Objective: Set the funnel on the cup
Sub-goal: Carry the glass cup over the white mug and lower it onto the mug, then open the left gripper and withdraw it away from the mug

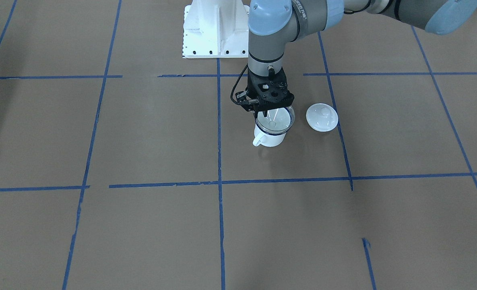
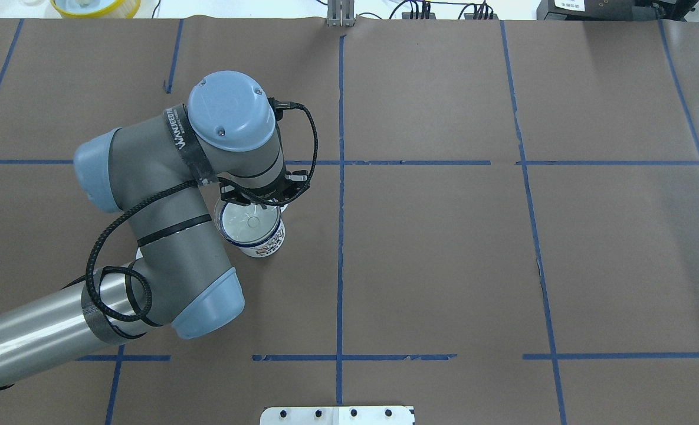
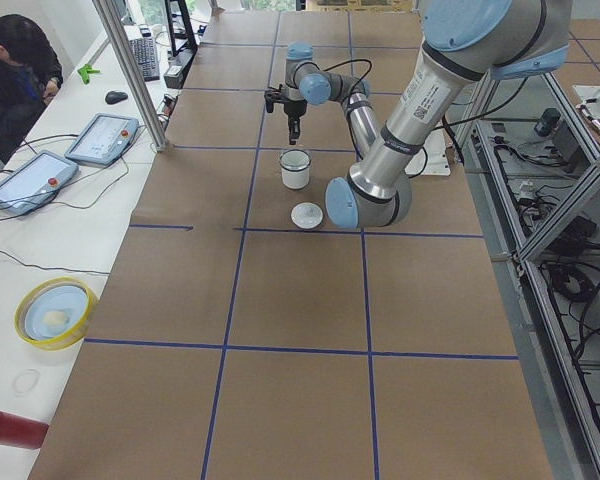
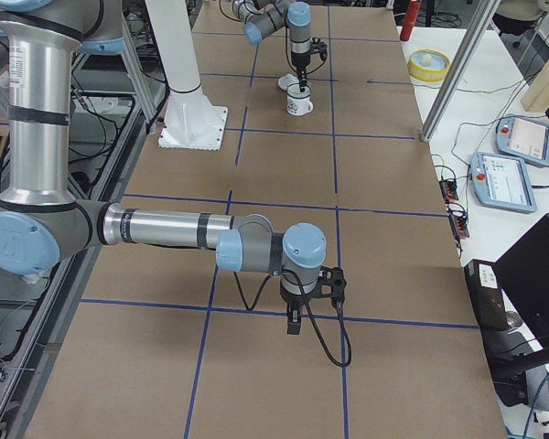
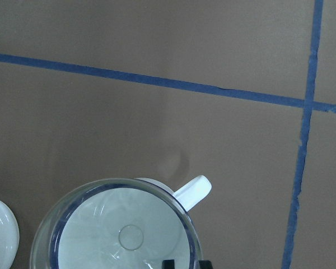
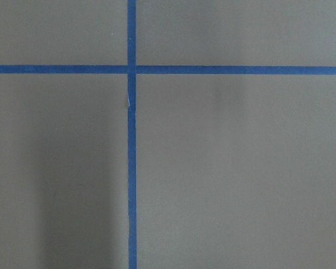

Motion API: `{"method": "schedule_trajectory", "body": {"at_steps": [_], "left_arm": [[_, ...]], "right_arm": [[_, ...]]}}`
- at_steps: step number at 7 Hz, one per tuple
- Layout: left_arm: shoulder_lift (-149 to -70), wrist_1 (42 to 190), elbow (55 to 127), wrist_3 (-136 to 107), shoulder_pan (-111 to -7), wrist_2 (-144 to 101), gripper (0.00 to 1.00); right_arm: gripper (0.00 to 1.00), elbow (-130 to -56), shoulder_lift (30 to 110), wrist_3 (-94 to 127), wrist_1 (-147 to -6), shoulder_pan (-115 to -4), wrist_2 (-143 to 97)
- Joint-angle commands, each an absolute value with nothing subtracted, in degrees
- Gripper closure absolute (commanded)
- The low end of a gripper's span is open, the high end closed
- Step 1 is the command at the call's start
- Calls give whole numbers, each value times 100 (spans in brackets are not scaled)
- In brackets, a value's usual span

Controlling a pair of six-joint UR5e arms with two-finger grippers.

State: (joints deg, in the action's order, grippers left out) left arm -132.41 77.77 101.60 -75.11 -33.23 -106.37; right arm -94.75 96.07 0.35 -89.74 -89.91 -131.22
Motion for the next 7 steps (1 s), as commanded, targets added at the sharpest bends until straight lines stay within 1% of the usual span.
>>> {"method": "schedule_trajectory", "body": {"at_steps": [1,2,3,4,5,6,7], "left_arm": [[-13193,7787,10439,-7454,-3357,-10652,0],[-12870,7796,10963,-7375,-3540,-10644,0],[-12571,7770,11543,-6574,-3873,-10661,0],[-12194,7796,11784,-5721,-4494,-11018,0],[-11816,7831,11751,-4277,-5457,-11778,0],[-11195,7822,11673,-2749,-6528,-12595,0],[-10579,7892,11498,-1324,-7261,-12725,0]], "right_arm": [[0,-9475,9606,35,-8974,-8991,-13122],[0,-9475,9606,35,-8974,-8991,-13122],[0,-9475,9606,35,-8974,-8991,-13122],[0,-9475,9606,35,-8974,-8991,-13122],[0,-9475,9606,35,-8974,-8991,-13122],[0,-9475,9606,35,-8974,-8991,-13122],[0,-9475,9606,35,-8974,-8991,-13122]]}}
